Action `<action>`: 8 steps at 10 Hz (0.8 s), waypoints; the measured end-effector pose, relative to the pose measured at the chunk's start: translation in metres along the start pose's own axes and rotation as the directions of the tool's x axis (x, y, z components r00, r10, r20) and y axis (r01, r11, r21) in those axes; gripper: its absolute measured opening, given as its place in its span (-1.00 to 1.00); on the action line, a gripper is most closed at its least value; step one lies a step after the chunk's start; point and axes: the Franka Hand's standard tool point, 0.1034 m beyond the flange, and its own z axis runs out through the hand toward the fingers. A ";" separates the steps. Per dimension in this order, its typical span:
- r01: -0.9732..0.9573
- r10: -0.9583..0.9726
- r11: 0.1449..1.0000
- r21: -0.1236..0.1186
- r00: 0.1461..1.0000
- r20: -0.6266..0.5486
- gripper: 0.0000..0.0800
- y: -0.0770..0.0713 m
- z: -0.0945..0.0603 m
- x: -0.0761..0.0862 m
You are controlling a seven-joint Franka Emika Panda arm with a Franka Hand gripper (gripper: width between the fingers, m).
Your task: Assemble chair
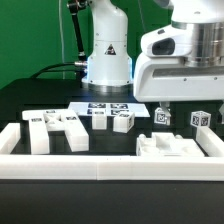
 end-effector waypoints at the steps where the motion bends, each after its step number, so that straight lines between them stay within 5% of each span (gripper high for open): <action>1: -0.032 0.032 0.999 -0.006 0.999 0.011 0.62 0.010 -0.002 -0.012; 2: -0.043 0.043 0.999 -0.012 0.999 0.015 0.62 0.020 -0.004 -0.019; 7: -0.048 0.048 0.999 -0.013 0.999 0.017 0.62 0.021 -0.003 -0.020; 8: -0.096 0.097 0.995 -0.016 0.995 0.022 0.62 0.033 0.001 -0.030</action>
Offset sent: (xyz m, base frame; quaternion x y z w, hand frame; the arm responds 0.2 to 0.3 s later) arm 0.0000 0.0000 0.0000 0.0000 0.0000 0.0000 1.0000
